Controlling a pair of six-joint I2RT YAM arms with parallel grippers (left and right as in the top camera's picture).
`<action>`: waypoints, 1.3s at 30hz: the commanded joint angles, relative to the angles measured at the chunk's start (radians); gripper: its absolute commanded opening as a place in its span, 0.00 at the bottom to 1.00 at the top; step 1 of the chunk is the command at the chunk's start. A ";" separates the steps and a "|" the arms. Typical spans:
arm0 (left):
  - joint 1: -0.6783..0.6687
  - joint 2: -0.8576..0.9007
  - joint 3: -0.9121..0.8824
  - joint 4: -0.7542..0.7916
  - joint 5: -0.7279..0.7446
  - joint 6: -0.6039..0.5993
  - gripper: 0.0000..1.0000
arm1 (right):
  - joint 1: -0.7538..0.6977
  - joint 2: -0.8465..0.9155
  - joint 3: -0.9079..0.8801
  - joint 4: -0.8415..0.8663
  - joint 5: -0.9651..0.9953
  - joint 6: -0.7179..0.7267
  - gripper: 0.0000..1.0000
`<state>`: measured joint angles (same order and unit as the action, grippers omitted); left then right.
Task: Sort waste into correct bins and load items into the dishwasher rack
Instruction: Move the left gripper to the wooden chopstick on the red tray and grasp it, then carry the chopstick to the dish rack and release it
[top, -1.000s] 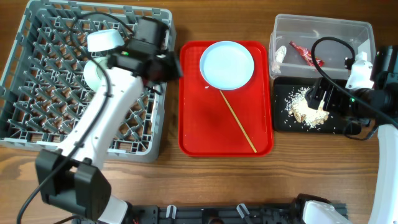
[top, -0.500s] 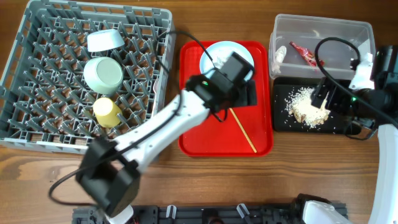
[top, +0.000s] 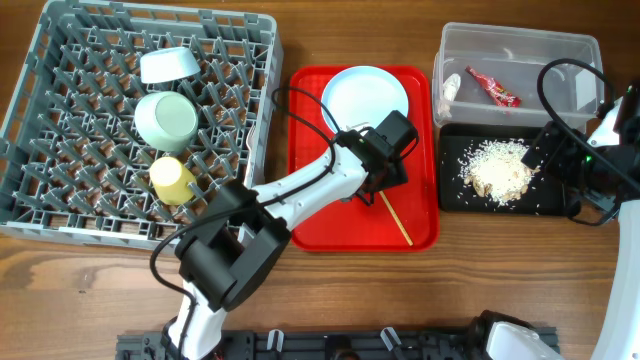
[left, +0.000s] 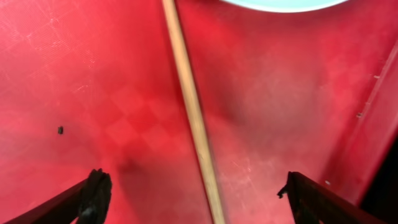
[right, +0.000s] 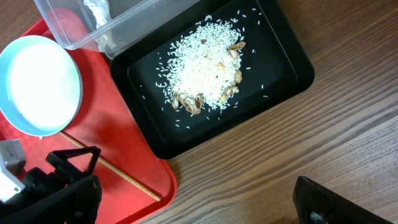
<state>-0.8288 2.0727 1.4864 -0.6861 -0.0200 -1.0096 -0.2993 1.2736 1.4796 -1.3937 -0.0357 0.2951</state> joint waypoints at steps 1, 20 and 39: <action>-0.012 0.064 0.000 0.002 -0.048 -0.024 0.86 | -0.004 0.004 -0.003 0.004 0.020 0.018 1.00; -0.079 0.121 0.000 -0.154 -0.201 -0.024 0.50 | -0.004 0.004 -0.003 0.001 0.010 0.018 1.00; -0.071 0.103 0.000 -0.156 -0.168 -0.024 0.04 | -0.004 0.004 -0.003 0.000 0.010 0.018 1.00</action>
<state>-0.9077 2.1349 1.5150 -0.8200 -0.2058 -1.0428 -0.2993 1.2736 1.4796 -1.3937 -0.0357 0.2951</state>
